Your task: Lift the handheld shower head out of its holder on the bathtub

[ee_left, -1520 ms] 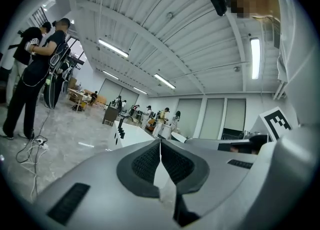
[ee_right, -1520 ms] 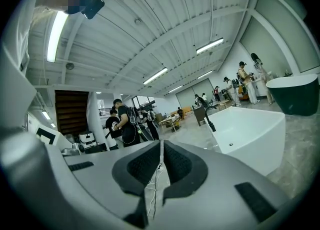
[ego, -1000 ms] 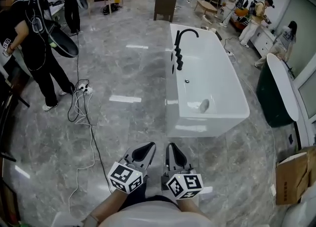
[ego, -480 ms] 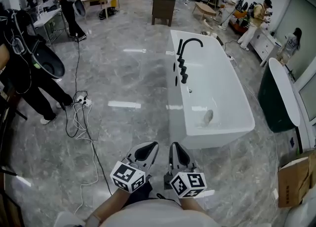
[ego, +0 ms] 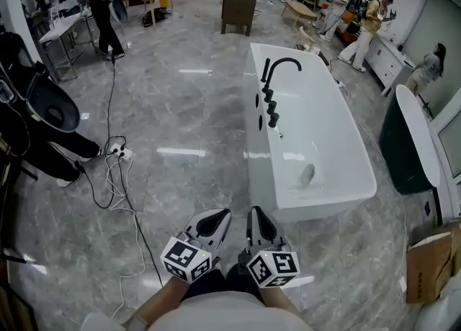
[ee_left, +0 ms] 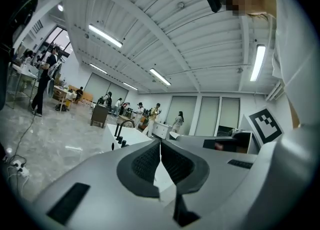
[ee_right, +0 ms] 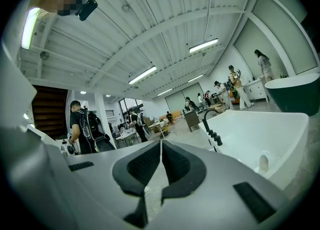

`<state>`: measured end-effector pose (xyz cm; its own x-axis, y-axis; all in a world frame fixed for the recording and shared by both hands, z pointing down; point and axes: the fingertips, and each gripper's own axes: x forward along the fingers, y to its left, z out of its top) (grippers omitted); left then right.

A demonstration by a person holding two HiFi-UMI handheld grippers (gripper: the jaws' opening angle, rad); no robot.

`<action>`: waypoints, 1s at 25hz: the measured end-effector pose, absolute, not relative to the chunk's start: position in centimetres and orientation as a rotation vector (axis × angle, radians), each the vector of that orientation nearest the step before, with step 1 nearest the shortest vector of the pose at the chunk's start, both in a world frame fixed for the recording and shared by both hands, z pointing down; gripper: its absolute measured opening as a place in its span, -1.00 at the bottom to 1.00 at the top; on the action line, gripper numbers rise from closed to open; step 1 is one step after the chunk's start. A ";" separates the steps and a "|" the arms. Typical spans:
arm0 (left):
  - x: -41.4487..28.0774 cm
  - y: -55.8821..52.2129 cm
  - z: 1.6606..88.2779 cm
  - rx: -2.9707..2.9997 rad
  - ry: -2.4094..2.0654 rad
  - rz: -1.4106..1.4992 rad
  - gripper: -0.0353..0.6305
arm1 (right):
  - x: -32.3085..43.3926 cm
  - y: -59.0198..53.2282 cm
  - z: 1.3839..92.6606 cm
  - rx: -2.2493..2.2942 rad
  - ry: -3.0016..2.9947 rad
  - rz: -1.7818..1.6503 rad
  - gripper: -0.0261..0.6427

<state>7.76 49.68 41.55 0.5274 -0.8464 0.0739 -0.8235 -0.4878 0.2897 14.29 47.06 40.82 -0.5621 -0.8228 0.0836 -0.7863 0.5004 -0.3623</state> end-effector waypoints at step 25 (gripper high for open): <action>-1.5 29.8 42.3 2.370 -1.510 -0.152 -0.86 | 6.8 25.3 40.3 -1.390 2.663 -0.513 -0.87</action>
